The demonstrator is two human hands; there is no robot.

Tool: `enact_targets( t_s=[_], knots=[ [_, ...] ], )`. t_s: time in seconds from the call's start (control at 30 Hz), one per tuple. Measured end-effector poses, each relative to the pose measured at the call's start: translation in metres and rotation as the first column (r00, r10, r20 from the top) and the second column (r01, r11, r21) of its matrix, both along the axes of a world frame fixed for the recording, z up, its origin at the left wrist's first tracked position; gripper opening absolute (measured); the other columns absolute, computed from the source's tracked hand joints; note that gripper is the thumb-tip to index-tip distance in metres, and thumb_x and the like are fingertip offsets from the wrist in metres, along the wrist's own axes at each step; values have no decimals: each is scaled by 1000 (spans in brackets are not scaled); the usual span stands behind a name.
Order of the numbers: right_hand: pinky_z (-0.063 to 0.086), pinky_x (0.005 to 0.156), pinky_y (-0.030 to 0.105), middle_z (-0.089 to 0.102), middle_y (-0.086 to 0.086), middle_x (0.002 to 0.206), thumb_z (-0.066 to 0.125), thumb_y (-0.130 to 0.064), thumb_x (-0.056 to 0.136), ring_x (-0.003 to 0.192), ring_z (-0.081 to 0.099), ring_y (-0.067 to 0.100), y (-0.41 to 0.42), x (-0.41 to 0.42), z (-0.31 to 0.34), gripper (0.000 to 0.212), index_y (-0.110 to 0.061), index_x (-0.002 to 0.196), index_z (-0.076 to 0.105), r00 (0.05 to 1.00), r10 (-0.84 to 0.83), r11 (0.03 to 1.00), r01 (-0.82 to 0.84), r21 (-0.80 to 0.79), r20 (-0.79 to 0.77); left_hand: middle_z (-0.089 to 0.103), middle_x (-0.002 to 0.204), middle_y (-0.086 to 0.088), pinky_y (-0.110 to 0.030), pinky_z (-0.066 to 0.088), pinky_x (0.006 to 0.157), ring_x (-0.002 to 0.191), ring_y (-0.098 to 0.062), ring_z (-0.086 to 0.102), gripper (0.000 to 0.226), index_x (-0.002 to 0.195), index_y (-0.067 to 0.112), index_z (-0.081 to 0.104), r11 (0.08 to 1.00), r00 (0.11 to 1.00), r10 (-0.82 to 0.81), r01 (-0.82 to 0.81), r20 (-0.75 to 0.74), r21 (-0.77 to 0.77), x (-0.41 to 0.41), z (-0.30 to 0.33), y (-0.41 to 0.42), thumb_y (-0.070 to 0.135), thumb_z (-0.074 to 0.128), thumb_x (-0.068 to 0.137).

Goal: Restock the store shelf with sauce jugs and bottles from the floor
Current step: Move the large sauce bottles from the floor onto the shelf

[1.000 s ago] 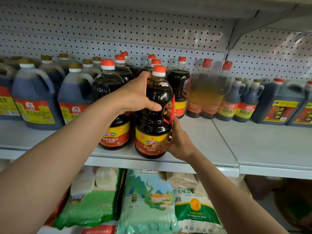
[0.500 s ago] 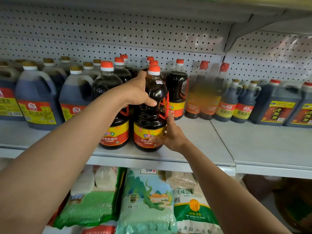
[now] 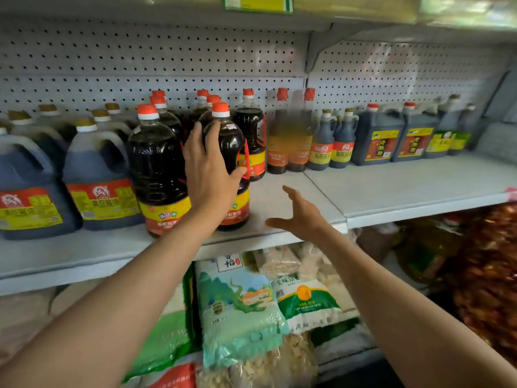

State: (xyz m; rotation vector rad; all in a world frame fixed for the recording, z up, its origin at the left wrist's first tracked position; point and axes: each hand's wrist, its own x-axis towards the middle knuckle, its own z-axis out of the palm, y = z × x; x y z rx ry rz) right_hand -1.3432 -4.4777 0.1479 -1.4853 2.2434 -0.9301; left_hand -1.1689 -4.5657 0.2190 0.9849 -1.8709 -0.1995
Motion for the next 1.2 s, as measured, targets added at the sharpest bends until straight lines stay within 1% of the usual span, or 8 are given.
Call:
enact_targets(
  t_s=[0.07,0.17,0.3,0.47,0.6,0.9,1.07,1.2],
  knots=[
    [35,111,36,42,11,156,83,-46,78,141,41,31,29,-1,-7,101,-17,157,28,993,-82,996,84,16,-80,28,156,-14,-36,25,115,143,-33,27,84,147,18,41,995,995,-95,95,-41,-4,0,-18,16,24,84,75],
    [39,109,41,50,14,146,84,-51,75,134,44,35,78,10,-21,95,-23,153,37,966,-203,974,216,73,-158,37,146,-13,-19,22,103,134,-30,34,72,137,20,51,956,967,-252,255,-41,146,2,-59,39,20,85,74],
    [38,109,42,45,13,144,83,-52,75,133,40,35,154,38,-51,90,-29,150,40,920,-334,913,370,172,-205,47,135,-15,-31,29,104,127,-32,40,68,126,20,59,845,901,-430,378,62,378,4,-125,77,25,89,66],
    [34,111,39,42,13,145,81,-49,79,135,37,34,260,79,-91,87,-27,152,39,882,-431,832,470,295,-191,38,146,-17,-34,29,108,135,-35,35,71,130,25,55,680,731,-638,385,244,624,12,-185,155,29,88,67],
    [34,113,41,41,11,149,80,-53,80,139,35,33,338,96,-109,87,-26,152,38,844,-505,784,535,315,-180,30,152,-18,-33,25,112,141,-34,30,74,135,25,53,605,608,-742,424,284,673,14,-207,213,30,87,70],
    [36,114,44,43,11,150,78,-55,79,139,36,33,477,93,-162,82,-25,148,44,751,-658,693,634,344,-59,28,155,-13,-37,27,114,145,-29,27,70,137,23,49,524,469,-822,404,322,750,-11,-253,318,39,82,78],
    [36,110,35,47,10,147,75,-54,84,138,39,27,554,85,-224,74,-23,146,48,733,-680,672,608,423,26,32,153,-10,-39,30,116,143,-28,31,67,135,24,51,452,400,-862,324,313,831,-20,-308,397,43,81,78],
    [39,108,37,52,9,144,73,-57,84,134,46,27,599,82,-290,71,-23,143,52,696,-712,638,589,496,91,44,144,-6,-40,41,110,128,-26,50,67,133,24,54,391,364,-885,241,290,888,-17,-362,443,45,81,76]
  ],
)
